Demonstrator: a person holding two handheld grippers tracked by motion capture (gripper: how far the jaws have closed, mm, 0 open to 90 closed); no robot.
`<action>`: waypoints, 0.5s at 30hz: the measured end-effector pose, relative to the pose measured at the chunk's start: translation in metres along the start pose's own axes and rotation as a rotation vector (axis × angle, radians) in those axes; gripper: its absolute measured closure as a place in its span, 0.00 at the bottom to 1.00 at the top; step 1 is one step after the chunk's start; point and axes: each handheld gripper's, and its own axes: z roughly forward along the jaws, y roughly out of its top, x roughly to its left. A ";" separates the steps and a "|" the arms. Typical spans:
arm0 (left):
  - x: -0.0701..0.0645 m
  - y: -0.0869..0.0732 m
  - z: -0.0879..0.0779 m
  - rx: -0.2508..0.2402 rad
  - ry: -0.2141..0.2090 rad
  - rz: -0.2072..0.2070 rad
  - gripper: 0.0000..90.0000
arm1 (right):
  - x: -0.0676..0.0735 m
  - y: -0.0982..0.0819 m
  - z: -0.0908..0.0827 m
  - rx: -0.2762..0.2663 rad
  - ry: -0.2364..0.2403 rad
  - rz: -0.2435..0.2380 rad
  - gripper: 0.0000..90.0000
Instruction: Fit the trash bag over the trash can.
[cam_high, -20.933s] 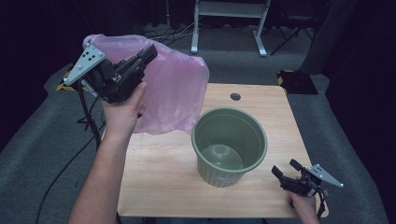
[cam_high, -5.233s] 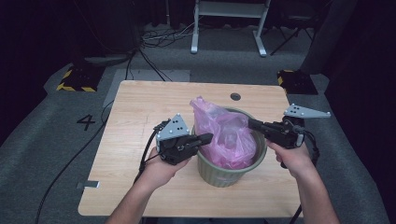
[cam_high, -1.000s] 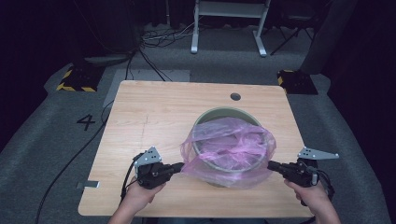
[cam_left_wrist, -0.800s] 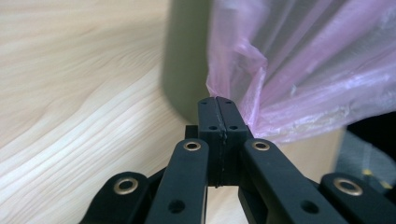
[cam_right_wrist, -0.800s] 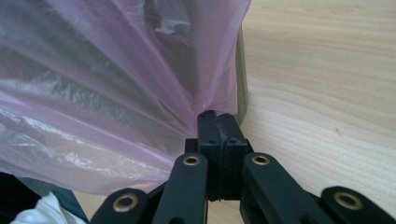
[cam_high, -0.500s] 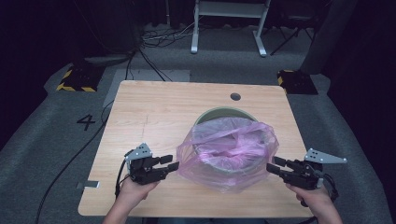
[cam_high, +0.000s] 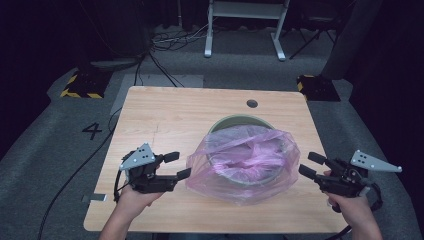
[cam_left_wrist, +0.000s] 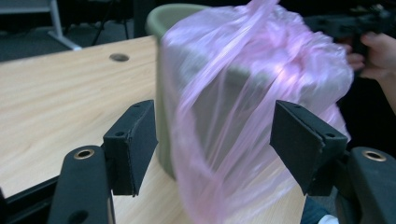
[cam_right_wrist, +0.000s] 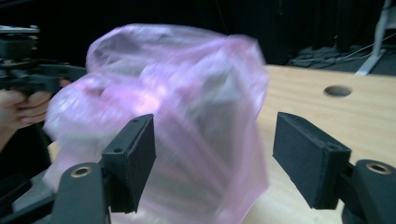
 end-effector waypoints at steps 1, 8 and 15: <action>-0.002 0.006 0.004 0.001 -0.009 0.013 0.35 | -0.002 0.004 0.002 -0.005 -0.014 -0.006 0.35; -0.007 0.027 0.025 0.038 0.001 0.068 0.35 | -0.017 0.027 0.023 0.005 -0.065 -0.018 0.38; 0.005 0.034 0.044 0.115 0.025 0.072 0.45 | -0.033 0.041 0.044 0.050 -0.027 0.018 0.45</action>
